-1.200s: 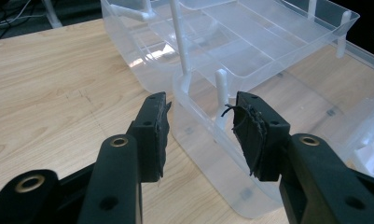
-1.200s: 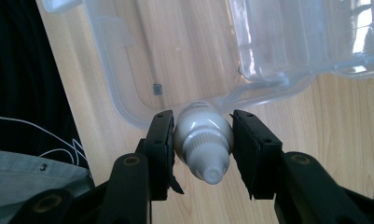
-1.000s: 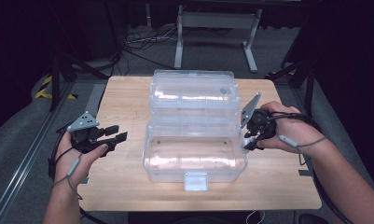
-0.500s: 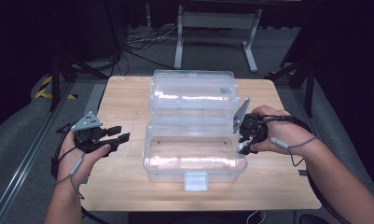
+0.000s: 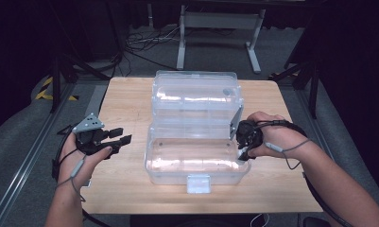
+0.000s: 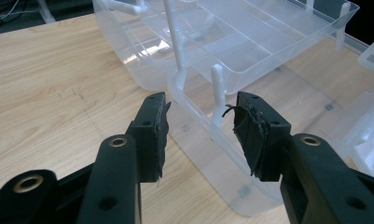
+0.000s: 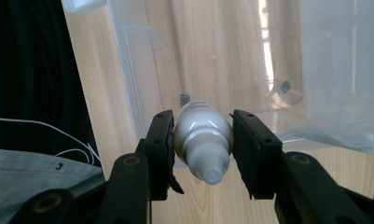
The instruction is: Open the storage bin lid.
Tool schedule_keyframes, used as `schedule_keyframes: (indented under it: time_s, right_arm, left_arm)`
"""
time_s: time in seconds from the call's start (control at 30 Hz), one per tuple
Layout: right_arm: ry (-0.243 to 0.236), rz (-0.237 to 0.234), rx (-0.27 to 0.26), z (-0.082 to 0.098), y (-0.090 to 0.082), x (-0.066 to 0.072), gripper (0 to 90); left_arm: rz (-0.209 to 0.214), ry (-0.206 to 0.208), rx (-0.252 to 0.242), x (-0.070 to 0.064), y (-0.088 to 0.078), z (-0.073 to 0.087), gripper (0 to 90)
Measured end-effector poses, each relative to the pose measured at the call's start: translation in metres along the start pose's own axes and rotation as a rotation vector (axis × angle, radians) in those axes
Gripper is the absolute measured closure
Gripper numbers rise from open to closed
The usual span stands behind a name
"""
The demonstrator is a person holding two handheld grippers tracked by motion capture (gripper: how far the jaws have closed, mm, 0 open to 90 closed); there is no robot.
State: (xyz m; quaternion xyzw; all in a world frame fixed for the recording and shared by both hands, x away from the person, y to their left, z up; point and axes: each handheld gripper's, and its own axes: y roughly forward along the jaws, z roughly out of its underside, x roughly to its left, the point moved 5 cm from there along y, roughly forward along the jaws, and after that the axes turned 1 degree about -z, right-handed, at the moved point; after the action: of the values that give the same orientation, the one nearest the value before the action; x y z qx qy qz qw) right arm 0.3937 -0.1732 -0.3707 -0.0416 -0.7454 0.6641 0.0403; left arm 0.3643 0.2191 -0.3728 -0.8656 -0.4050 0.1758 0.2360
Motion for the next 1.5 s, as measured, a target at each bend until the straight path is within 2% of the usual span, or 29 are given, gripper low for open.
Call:
schedule_keyframes:
  time_s: [0.3, 0.33, 0.53, 0.63, 1.17, 1.5]
  right_arm:
    - [0.003, -0.011, 0.016, 0.000, 0.011, -0.002, 60.3]
    - [-0.011, -0.013, 0.021, 0.000, 0.012, -0.003, 60.3]
    - [-0.004, -0.022, 0.037, 0.000, 0.022, -0.003, 60.2]
    - [-0.018, -0.023, 0.048, 0.000, 0.026, -0.004, 60.3]
    - [-0.006, -0.062, 0.088, 0.001, 0.050, -0.007, 60.2]
    - [0.000, -0.076, 0.087, 0.001, 0.063, -0.006, 60.2]
  left_arm:
    - [0.001, -0.001, 0.004, 0.000, 0.000, 0.001, 54.3]
    - [0.001, -0.002, 0.005, 0.000, 0.000, 0.001, 54.3]
    - [0.002, -0.001, 0.003, -0.001, 0.001, 0.000, 54.2]
    - [0.002, 0.001, 0.004, -0.001, 0.001, 0.001, 54.1]
    - [0.005, -0.005, 0.003, 0.000, 0.000, 0.001, 54.2]
    - [0.009, -0.003, 0.005, 0.000, 0.002, 0.001, 54.1]
